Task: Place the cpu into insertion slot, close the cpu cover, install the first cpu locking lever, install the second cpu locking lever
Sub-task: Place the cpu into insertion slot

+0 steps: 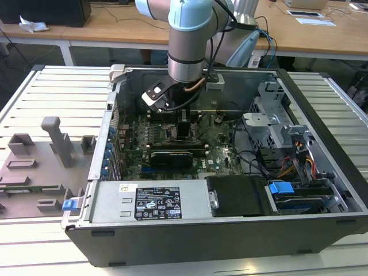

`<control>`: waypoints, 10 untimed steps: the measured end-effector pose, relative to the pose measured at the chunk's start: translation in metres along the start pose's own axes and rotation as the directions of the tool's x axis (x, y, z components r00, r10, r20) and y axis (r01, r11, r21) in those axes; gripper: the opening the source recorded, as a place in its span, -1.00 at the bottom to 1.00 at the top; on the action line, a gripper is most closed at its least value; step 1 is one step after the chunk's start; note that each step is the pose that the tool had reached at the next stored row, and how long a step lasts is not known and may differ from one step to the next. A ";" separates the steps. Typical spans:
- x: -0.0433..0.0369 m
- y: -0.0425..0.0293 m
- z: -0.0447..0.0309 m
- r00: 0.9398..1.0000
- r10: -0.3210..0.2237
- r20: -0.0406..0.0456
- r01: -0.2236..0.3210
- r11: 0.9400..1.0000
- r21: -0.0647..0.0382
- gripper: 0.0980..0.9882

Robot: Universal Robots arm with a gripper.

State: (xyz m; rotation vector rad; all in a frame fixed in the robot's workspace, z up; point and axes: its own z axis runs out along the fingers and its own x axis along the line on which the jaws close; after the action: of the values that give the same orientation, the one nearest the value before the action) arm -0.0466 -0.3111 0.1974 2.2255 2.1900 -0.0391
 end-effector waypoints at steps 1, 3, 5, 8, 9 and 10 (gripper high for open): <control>0.0000 0.0000 0.0000 1.000 0.000 0.000 0.000 1.000 0.000 0.30; 0.0000 0.0000 0.0000 1.000 0.000 0.000 0.000 1.000 0.000 0.13; 0.0000 0.0000 0.0001 1.000 0.000 0.000 0.000 1.000 0.000 0.00; 0.0000 0.0000 0.0002 1.000 0.000 0.000 0.000 1.000 0.000 0.00; 0.0000 0.0000 0.0002 1.000 0.000 0.000 0.000 1.000 0.000 0.00; 0.0000 0.0000 0.0003 1.000 0.000 0.000 0.000 1.000 0.000 0.03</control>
State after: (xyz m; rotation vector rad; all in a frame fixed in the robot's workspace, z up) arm -0.0466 -0.3112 0.1972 2.2255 2.1899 -0.0390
